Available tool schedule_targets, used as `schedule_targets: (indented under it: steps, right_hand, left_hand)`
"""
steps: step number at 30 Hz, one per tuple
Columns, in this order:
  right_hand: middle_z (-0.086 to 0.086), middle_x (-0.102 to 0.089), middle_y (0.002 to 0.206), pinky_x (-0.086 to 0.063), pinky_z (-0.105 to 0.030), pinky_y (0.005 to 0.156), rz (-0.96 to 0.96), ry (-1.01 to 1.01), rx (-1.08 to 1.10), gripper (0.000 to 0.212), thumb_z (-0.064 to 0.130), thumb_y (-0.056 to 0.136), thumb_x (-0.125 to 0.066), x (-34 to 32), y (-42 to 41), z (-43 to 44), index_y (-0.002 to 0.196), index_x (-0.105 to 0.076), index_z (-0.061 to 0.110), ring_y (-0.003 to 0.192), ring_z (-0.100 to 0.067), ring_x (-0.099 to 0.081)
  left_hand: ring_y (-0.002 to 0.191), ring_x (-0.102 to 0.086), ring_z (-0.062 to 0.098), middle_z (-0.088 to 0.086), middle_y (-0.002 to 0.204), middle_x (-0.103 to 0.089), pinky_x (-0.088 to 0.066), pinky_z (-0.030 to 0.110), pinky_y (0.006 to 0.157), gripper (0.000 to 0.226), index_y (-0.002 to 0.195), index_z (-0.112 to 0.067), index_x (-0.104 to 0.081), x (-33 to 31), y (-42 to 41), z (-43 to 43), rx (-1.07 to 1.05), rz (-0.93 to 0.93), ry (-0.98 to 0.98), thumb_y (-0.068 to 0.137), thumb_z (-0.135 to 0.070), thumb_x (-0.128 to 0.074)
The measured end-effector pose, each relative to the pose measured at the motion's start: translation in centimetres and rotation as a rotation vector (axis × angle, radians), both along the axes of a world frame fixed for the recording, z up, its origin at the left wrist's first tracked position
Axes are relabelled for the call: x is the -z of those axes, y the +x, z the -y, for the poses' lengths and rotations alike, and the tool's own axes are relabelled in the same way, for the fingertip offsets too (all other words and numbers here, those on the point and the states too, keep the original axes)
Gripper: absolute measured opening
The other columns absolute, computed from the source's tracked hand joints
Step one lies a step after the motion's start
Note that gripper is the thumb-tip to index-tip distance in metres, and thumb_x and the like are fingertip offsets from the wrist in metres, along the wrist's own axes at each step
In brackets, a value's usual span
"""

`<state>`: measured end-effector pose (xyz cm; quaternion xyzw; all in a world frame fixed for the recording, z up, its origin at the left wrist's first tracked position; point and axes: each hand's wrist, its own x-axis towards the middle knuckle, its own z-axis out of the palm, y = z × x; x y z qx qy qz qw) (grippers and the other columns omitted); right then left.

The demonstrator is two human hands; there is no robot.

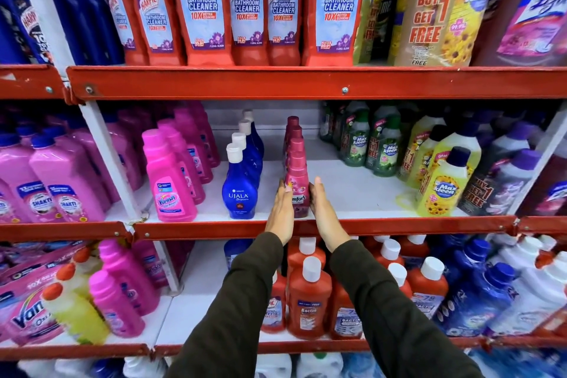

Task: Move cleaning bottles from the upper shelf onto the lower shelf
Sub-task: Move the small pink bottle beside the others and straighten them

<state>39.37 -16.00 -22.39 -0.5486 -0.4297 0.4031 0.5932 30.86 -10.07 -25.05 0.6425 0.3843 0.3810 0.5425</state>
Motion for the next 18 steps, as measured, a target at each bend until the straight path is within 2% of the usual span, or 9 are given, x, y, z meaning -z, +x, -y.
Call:
schedule_targets:
  steps: [5, 8, 10, 11, 12, 13, 15, 17, 18]
  right_hand:
    - [0.011, -0.067, 0.113, -0.048, 0.001, 0.067, -0.047, 0.079, 0.049, 0.048, 0.051, 0.107, -0.026, -0.5, -0.2, -0.2, 0.135, -0.057, 0.026, 0.088, 0.02, -0.067]
    - [0.03, -0.054, 0.111, -0.04, 0.009, 0.066, -0.069, 0.146, 0.171, 0.027, 0.046, 0.107, -0.032, -1.2, -0.3, 0.0, 0.126, -0.05, 0.039, 0.086, 0.035, -0.055]
    - [0.031, -0.052, 0.117, -0.043, 0.007, 0.075, -0.012, 0.204, 0.252, 0.032, 0.043, 0.107, -0.039, -0.3, -0.4, 0.8, 0.136, -0.048, 0.033, 0.096, 0.034, -0.053]
    - [0.025, -0.055, 0.121, -0.048, 0.0, 0.085, 0.011, 0.212, 0.269, 0.036, 0.041, 0.106, -0.042, 0.4, -3.2, -0.2, 0.138, -0.05, 0.028, 0.106, 0.027, -0.055]
    - [0.017, -0.057, 0.125, -0.051, -0.01, 0.095, 0.053, 0.224, 0.306, 0.037, 0.039, 0.105, -0.044, 1.1, -6.3, -1.0, 0.138, -0.052, 0.025, 0.115, 0.016, -0.056]
    - [0.009, -0.057, 0.128, -0.05, -0.019, 0.102, 0.106, 0.26, 0.371, 0.036, 0.038, 0.105, -0.044, 1.5, -6.6, -0.7, 0.136, -0.055, 0.023, 0.122, 0.005, -0.056]
    - [0.002, -0.057, 0.129, -0.046, -0.027, 0.106, 0.155, 0.327, 0.462, 0.032, 0.034, 0.105, -0.044, 1.5, -7.9, -0.5, 0.13, -0.061, 0.021, 0.125, -0.011, -0.055]
    - [0.003, -0.059, 0.125, -0.043, -0.02, 0.104, 0.201, 0.389, 0.464, 0.03, 0.029, 0.106, -0.044, 0.9, -8.2, -0.5, 0.126, -0.064, 0.021, 0.122, -0.006, -0.055]
    - [0.005, -0.061, 0.126, -0.042, -0.013, 0.102, 0.213, 0.388, 0.432, 0.03, 0.028, 0.106, -0.043, 0.8, -8.6, -0.6, 0.127, -0.064, 0.021, 0.121, 0.0, -0.055]
  left_hand:
    - [0.154, -0.03, 0.02, 0.002, 0.169, -0.025, -0.026, 0.051, 0.127, 0.06, 0.164, -0.029, -0.01, -1.1, 0.1, 0.4, -0.006, 0.043, 0.052, 0.109, -0.05, -0.019]
    - [0.154, -0.027, 0.013, 0.0, 0.17, -0.022, -0.025, 0.044, 0.128, 0.056, 0.163, -0.028, -0.011, -2.4, 0.1, 0.8, -0.027, 0.085, 0.11, 0.11, -0.044, -0.021]
    - [0.141, -0.033, -0.012, -0.006, 0.166, -0.028, -0.03, 0.016, 0.119, 0.052, 0.161, -0.03, -0.019, -2.3, -0.6, 1.8, -0.072, 0.087, 0.208, 0.111, -0.041, -0.022]
    - [0.131, -0.034, -0.026, -0.009, 0.161, -0.034, -0.03, 0.001, 0.108, 0.049, 0.16, -0.029, -0.024, -1.6, -3.6, 0.7, -0.105, 0.096, 0.212, 0.112, -0.039, -0.024]
    - [0.125, -0.036, -0.029, -0.011, 0.157, -0.039, -0.029, -0.006, 0.098, 0.046, 0.157, -0.029, -0.031, -0.9, -6.5, -0.1, -0.143, 0.118, 0.219, 0.112, -0.037, -0.026]
    - [0.127, -0.039, -0.025, -0.01, 0.155, -0.043, -0.03, -0.006, 0.098, 0.045, 0.154, -0.028, -0.036, -0.7, -6.8, 0.4, -0.198, 0.156, 0.259, 0.111, -0.036, -0.027]
    - [0.138, -0.044, -0.004, -0.007, 0.152, -0.05, -0.033, 0.01, 0.111, 0.043, 0.148, -0.029, -0.044, -0.4, -7.4, 1.0, -0.262, 0.202, 0.345, 0.109, -0.035, -0.029]
    - [0.141, -0.044, 0.007, -0.011, 0.149, -0.051, -0.033, 0.027, 0.119, 0.041, 0.145, -0.027, -0.047, -0.7, -7.4, 1.5, -0.332, 0.232, 0.396, 0.108, -0.031, -0.03]
    - [0.143, -0.042, 0.008, -0.014, 0.148, -0.049, -0.032, 0.029, 0.12, 0.041, 0.145, -0.025, -0.048, -0.6, -7.5, 1.6, -0.376, 0.242, 0.422, 0.108, -0.03, -0.03]
